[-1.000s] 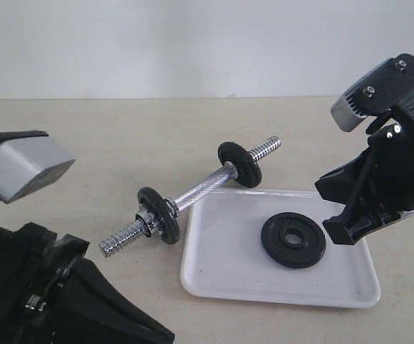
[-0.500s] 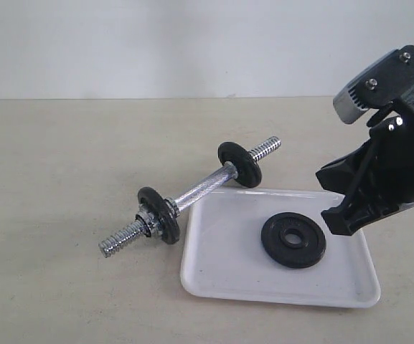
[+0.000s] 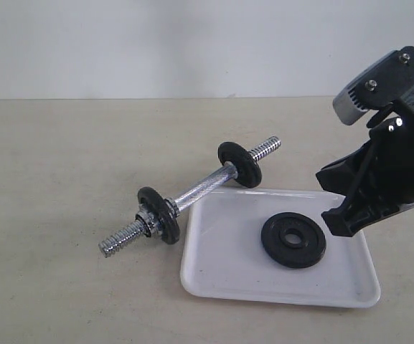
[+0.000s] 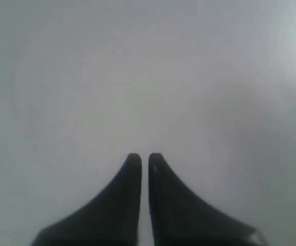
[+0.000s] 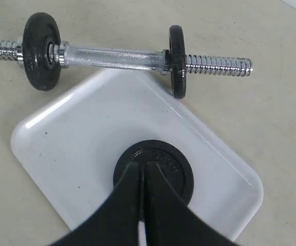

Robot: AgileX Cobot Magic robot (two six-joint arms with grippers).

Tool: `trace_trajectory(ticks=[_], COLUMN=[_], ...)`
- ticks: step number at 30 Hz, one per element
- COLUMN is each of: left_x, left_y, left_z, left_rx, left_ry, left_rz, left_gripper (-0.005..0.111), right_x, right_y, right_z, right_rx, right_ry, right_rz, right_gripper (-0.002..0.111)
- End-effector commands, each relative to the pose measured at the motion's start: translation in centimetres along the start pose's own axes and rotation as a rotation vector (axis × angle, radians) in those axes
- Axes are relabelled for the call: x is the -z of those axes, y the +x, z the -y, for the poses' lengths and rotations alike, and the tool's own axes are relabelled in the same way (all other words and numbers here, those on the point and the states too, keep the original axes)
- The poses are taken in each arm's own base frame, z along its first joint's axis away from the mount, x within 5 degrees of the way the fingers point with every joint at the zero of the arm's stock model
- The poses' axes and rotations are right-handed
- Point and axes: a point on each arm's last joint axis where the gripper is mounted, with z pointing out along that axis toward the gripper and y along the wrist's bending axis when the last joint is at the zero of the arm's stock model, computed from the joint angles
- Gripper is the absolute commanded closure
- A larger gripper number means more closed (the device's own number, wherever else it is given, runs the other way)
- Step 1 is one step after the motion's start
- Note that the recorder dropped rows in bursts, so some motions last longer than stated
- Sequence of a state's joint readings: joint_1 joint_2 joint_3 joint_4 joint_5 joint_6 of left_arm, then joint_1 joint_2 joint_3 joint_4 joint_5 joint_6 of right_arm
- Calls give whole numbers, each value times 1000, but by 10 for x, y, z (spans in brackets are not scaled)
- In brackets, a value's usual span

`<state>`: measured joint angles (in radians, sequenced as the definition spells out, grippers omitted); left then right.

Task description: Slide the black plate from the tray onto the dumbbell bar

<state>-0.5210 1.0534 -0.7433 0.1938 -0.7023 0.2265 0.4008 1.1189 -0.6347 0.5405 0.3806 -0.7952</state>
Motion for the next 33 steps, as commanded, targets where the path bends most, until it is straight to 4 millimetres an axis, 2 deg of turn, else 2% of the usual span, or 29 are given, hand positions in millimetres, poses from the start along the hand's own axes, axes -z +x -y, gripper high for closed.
trace_trajectory(ticks=[1,8,14,18,21,26,33], left_x=[7,37,66,86,90,72,58], left_y=[38,72,82,80,76,81,125], left_z=[2,4,15,27,33,35,49], left_rx=[-173,113,378,490,515,564,520], left_ry=[113,169,161,267,362,330,425], left_rz=[-483,-961,-1318,-1541,-1561,-1416,-1490], left_gripper=[102,102,102,102,102,102,102], right_x=[1,1,1,1,1,1,1], right_y=[-2,-2,-2,-2,-2,0,0], right_z=[0,0,0,0,0,-2,-2], right_rx=[10,10,10,0,-1,-3,-3], right_ry=[1,2,1,1,1,-22,-24], right_rz=[5,7,6,5,5,-16,-18], right_gripper=[108,108,108,108,108,108,108])
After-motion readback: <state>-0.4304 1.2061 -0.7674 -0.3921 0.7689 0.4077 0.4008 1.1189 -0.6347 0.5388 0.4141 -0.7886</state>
